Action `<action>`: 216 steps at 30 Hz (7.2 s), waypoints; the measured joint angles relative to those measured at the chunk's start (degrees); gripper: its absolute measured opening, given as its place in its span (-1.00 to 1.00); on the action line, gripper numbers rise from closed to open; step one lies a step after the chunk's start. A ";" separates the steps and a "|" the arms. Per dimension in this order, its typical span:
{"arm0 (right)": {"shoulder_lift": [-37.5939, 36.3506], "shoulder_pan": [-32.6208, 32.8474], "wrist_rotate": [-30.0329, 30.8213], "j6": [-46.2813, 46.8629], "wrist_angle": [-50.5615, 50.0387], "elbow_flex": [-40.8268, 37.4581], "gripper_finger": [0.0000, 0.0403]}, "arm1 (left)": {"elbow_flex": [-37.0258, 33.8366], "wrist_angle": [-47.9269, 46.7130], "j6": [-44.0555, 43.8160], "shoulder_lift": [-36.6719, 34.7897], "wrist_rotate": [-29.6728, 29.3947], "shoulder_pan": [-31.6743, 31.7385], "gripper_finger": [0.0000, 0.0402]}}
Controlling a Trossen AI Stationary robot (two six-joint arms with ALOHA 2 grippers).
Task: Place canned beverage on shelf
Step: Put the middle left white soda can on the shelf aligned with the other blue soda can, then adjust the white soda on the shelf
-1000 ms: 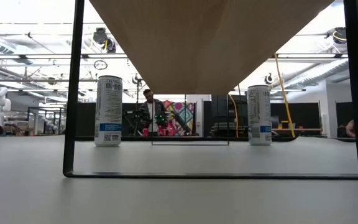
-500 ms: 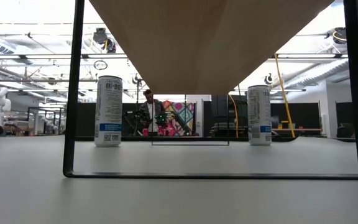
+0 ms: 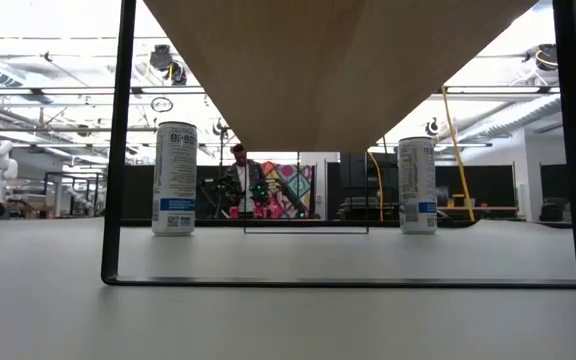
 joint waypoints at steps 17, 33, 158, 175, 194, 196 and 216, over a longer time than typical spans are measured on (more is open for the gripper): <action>0.02 1.87 0.02 2.13 -2.90 0.00 0.54 | -4.42 2.30 -2.38 0.02 0.20 1.63 0.23; 0.02 1.69 0.04 1.33 -2.11 0.00 0.54 | -4.22 3.01 -2.34 3.02 4.99 3.65 0.23; -6.32 -15.84 -8.01 22.25 -20.77 -10.99 -1.00 | -4.31 -13.95 -5.27 1.10 -7.73 -11.42 -0.15; -6.01 -18.26 -7.85 19.09 -17.50 -10.99 -1.00 | -4.28 -13.16 -4.92 0.79 -8.38 -11.39 -0.15; -6.01 -19.47 -10.78 15.80 -13.63 -10.99 -1.00 | -4.28 -13.42 -3.74 -0.61 -8.37 -11.39 -0.15; -6.01 -19.47 -10.78 15.33 -12.89 -10.99 -1.00 | -4.28 -13.40 -3.46 -1.32 -8.37 -11.42 -0.15; -3.56 -21.66 -13.61 12.90 -11.16 -10.99 -1.00 | -4.28 -13.68 -2.17 -2.97 -8.36 -11.43 -0.15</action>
